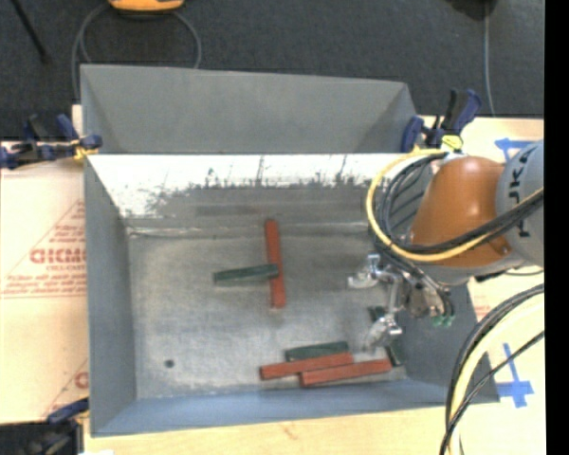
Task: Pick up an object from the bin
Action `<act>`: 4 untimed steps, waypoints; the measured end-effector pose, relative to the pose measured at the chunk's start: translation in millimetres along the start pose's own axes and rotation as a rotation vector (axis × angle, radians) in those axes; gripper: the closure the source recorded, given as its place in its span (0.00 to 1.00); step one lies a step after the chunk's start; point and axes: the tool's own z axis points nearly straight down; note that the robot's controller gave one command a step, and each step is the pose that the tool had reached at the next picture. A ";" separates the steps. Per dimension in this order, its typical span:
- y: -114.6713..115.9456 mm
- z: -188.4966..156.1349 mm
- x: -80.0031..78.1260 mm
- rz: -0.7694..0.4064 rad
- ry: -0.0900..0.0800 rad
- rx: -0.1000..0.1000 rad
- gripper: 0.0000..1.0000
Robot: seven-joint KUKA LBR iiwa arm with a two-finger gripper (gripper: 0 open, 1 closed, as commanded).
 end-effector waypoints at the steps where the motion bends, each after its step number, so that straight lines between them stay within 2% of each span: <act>1: 14.8 18.8 7.3 -0.086 -0.003 0.002 0.00; 2: 46.6 1.0 25.3 -0.413 -0.017 0.007 0.00; 3: 57.0 23.8 26.8 -0.274 0.003 0.001 1.00; 4: 57.0 23.8 26.8 -0.275 0.003 0.001 1.00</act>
Offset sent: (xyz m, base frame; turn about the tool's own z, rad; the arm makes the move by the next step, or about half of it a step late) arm -0.0427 0.0588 0.0058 -0.4441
